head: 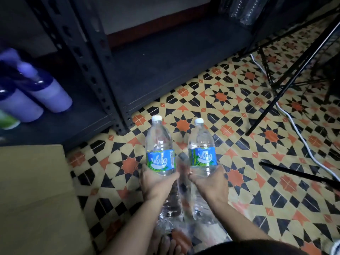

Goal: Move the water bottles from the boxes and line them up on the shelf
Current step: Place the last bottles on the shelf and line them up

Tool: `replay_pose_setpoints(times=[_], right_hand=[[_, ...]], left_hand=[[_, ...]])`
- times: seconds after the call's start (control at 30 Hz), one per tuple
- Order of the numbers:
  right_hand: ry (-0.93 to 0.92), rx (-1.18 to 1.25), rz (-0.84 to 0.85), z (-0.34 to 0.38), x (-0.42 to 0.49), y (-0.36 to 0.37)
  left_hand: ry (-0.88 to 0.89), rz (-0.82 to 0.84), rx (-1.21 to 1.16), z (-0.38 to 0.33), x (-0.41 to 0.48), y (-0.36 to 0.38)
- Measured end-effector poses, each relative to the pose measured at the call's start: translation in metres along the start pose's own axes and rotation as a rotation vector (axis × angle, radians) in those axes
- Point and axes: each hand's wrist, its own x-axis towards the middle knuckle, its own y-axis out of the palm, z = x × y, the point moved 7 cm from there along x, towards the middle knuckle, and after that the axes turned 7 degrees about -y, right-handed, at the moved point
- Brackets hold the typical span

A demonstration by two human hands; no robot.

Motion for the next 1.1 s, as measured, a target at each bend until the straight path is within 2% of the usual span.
replay_pose_setpoints(times=[0.23, 0.4, 0.53, 0.8, 1.1], right_hand=[[-0.316, 0.182, -0.070, 0.139, -0.035, -0.060], [-0.640, 0.273, -0.108, 0.256, -0.095, -0.110], [-0.861, 0.341, -0.095, 0.332, -0.165, -0.133], [-1.098, 0.548, 0.176, 0.439, -0.338, -0.093], [-1.315, 0.579, 0.449, 0.531, -0.529, -0.006]], left_hand=[[0.185, -0.052, -0.278, -0.081, -0.032, -0.091], [0.403, -0.217, -0.372, -0.149, -0.083, -0.200], [0.474, -0.378, -0.439, -0.169, -0.121, -0.295], [0.496, -0.743, -0.553, -0.112, -0.191, -0.502], [0.397, -1.178, -0.597, -0.010, -0.244, -0.693]])
